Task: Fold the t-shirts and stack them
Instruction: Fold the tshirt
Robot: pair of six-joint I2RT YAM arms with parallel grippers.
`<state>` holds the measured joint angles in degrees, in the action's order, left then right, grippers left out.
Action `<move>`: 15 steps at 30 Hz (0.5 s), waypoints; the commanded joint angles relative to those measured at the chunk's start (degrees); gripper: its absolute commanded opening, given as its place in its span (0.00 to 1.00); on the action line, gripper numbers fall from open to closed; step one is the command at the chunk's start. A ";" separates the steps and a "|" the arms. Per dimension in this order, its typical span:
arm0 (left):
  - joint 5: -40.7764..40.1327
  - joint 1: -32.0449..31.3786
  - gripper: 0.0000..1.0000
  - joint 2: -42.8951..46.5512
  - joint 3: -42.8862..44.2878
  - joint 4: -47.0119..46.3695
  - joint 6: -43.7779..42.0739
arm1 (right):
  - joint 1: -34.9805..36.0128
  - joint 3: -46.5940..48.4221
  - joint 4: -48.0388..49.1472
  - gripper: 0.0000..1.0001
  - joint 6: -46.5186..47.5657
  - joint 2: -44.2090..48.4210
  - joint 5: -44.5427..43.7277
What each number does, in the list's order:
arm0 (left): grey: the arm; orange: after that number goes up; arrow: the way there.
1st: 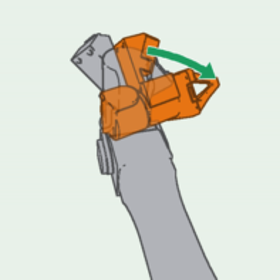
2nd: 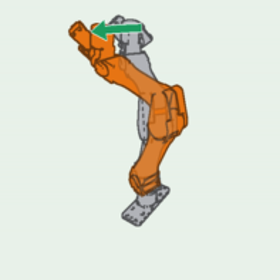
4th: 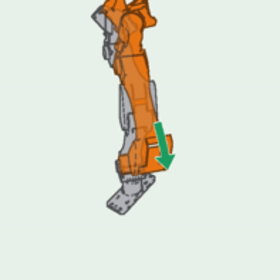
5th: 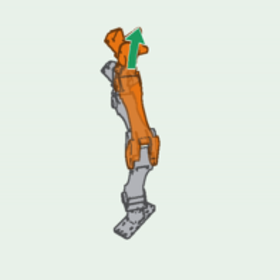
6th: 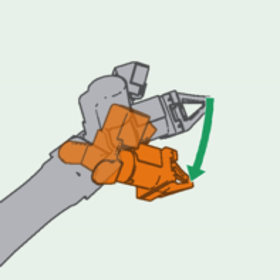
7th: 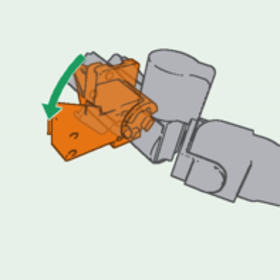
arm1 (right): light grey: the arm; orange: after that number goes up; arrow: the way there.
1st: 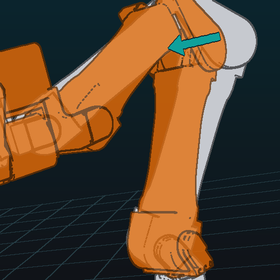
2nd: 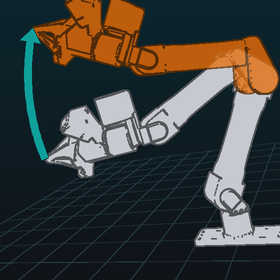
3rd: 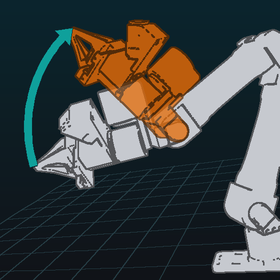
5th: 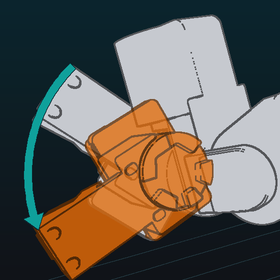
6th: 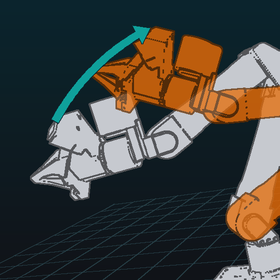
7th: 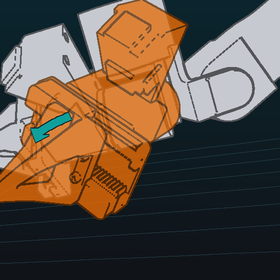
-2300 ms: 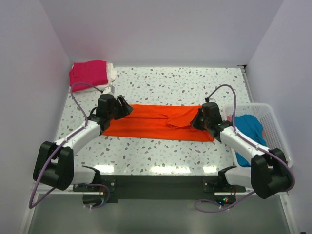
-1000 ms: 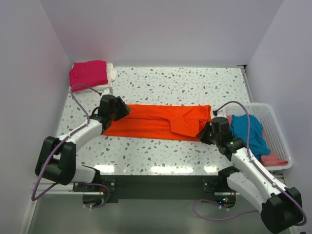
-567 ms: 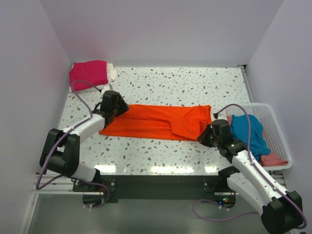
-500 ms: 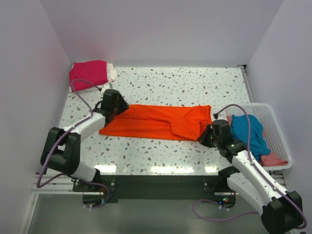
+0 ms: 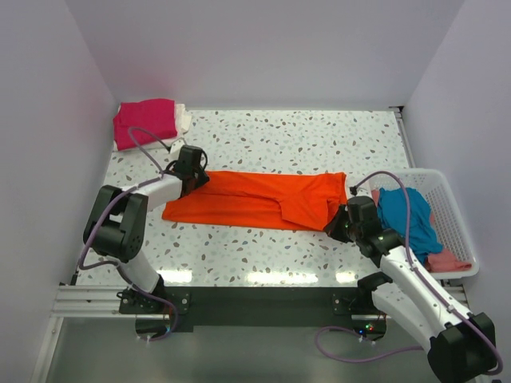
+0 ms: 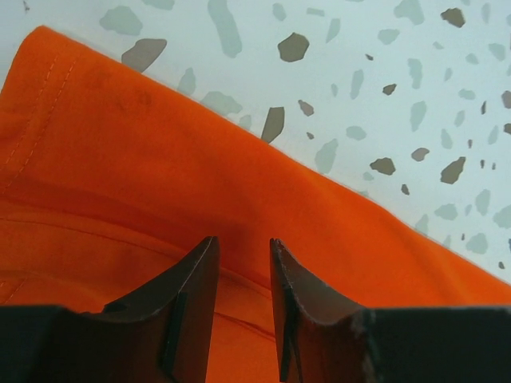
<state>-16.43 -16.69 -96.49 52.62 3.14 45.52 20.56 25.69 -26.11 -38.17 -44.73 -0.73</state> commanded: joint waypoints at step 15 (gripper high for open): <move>-0.10 1.31 0.34 2.26 -1.99 0.20 1.06 | -0.25 0.23 -0.35 0.01 -0.50 -1.41 -2.87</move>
<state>-16.67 -15.81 -97.58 52.18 4.36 45.54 20.53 24.99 -26.17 -38.20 -46.22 -1.76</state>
